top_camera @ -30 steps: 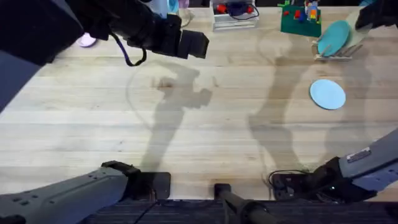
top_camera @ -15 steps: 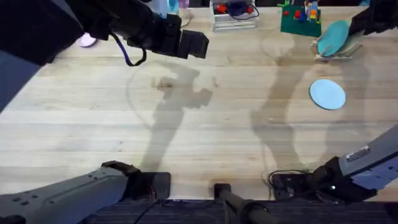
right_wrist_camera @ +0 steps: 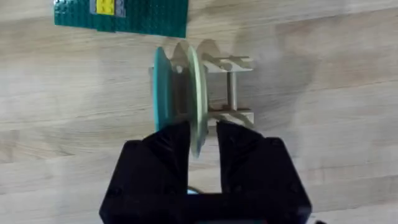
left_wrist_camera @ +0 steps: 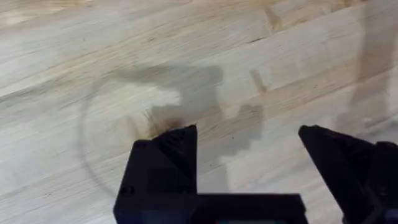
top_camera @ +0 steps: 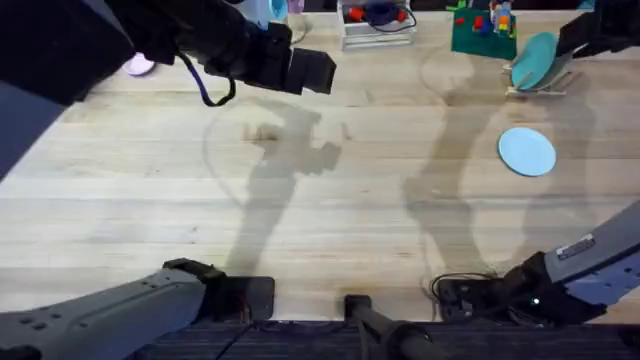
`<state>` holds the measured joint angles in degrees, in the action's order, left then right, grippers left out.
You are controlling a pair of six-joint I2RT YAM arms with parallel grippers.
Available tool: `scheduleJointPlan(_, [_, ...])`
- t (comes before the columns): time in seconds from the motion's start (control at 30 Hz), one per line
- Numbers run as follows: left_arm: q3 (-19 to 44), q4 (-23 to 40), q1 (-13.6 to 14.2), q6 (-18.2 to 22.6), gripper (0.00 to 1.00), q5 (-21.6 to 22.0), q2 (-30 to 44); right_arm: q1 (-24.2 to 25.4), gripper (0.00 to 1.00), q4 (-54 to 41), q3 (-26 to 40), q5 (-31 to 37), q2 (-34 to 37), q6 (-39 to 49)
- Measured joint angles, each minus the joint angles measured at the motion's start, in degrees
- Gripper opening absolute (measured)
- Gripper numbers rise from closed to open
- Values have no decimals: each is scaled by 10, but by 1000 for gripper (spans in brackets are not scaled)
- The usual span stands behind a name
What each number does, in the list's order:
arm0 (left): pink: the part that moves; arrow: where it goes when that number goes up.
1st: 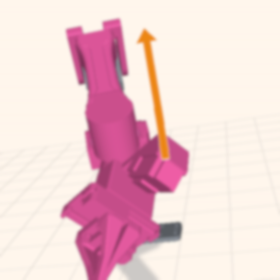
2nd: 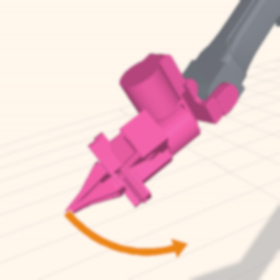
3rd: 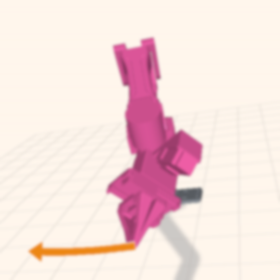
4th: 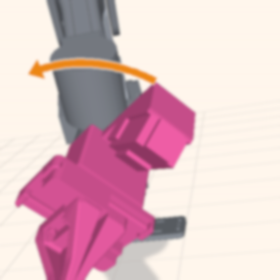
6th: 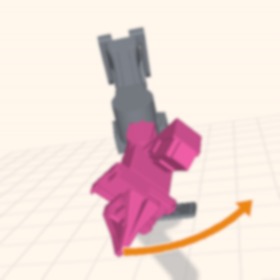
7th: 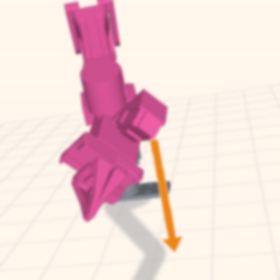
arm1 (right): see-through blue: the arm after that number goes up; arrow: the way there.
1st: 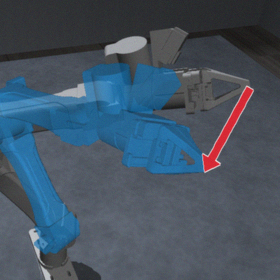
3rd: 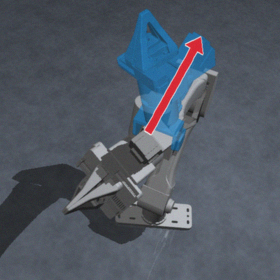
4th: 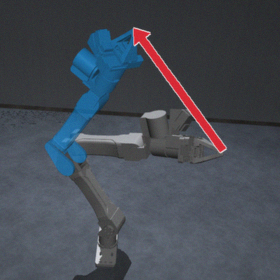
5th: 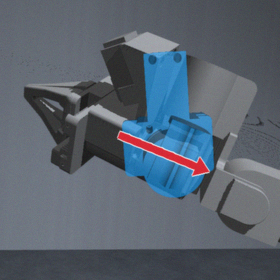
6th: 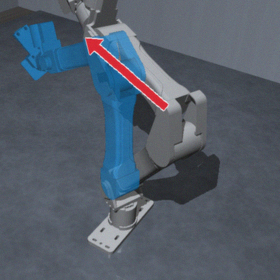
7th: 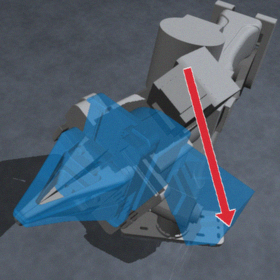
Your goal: Pick up the plates from the table one by one and place each into a slot on the dish rack.
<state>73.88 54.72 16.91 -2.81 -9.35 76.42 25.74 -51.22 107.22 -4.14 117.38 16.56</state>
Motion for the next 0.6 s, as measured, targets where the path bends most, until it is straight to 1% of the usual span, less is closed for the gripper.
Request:
scheduleJointPlan(0.27, [0, 0, 0, 0, 995, 0, 0, 0, 298, -22, 0, 2, -15, -1])
scheduleJointPlan(0.5, [0, 0, 0, 0, 995, 0, 0, 0, 319, -55, 10, 2, -75, -3])
scheduleJointPlan(0.6, [0, 0, 0, 0, 994, 0, 0, 0, 344, -72, 13, 2, -108, -9])
